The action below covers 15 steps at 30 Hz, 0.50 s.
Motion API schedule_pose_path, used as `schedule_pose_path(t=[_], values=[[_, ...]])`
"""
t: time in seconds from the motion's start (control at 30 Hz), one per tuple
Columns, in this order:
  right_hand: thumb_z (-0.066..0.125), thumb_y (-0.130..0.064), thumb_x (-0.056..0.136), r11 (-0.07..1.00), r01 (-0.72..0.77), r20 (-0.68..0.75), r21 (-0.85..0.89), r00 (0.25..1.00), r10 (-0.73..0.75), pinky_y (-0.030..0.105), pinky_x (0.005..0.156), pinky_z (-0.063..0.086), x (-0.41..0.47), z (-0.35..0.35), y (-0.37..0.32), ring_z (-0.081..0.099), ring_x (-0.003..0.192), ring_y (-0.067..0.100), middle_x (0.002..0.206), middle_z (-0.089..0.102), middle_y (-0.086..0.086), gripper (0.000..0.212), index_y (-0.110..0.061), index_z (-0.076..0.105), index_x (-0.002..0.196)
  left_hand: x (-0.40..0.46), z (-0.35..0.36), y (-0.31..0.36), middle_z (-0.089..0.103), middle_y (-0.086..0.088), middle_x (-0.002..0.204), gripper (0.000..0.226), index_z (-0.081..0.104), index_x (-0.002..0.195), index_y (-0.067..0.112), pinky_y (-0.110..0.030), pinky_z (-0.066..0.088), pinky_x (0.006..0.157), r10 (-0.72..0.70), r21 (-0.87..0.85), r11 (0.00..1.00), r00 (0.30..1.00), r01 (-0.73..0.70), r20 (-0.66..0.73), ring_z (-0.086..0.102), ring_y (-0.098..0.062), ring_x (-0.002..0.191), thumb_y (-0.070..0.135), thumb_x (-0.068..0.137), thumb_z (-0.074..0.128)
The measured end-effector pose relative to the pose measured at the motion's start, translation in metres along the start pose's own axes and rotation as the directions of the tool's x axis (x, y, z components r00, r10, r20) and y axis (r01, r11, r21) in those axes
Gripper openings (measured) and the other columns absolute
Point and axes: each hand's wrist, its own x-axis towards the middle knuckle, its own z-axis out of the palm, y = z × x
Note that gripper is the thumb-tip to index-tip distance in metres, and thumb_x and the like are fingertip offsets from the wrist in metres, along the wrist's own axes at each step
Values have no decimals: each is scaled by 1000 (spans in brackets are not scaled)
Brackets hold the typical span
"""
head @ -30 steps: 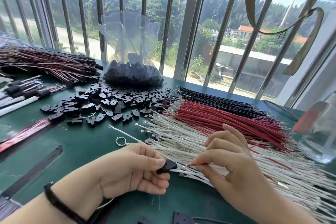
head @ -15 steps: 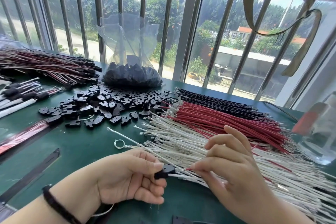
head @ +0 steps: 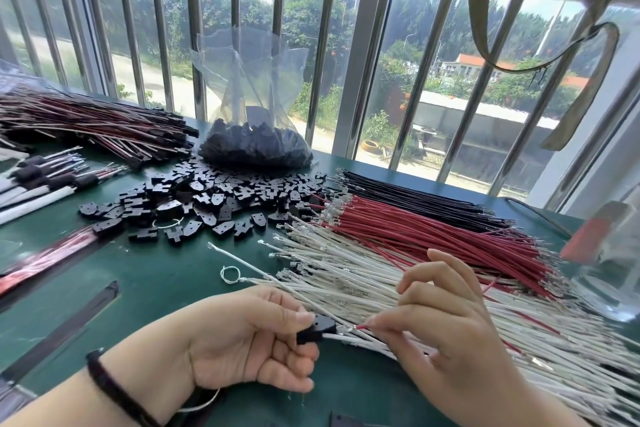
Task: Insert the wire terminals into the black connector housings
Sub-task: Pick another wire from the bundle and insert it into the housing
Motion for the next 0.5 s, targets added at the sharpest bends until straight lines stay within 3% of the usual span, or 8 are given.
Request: schedule_pose_path(t=[0.1, 0.27, 0.5], values=[[67, -34, 81, 1000, -12, -8, 25, 1000, 13, 31, 98, 35, 0, 0, 0, 51, 83, 5, 64, 55, -15, 12, -28, 74, 72, -1, 0, 0, 64, -21, 66, 22, 65, 72, -1, -41, 60, 62, 3, 11, 1000, 999, -3, 32, 67, -27, 56, 9, 63, 83], [66, -35, 84, 998, 28, -2, 59, 1000, -28, 26, 89, 37, 0, 0, 0, 50, 83, 7, 63, 54, -15, 17, -26, 75, 73, -1, 1, 0, 63, -21, 65, 11, 66, 70, -1, -40, 60, 60, 10, -13, 1000, 1000, -10, -1, 66, -27, 54, 7, 66, 73], [66, -30, 84, 997, 71, -12, -12, 997, -71, 30, 89, 39, 1, 1, 0, 50, 80, 10, 61, 53, -12, 16, -24, 74, 71, 0, -2, 0, 65, -20, 68, 28, 66, 73, -2, -39, 60, 63, 23, -11, 1000, 998, -22, 64, 68, -26, 58, 12, 60, 86]])
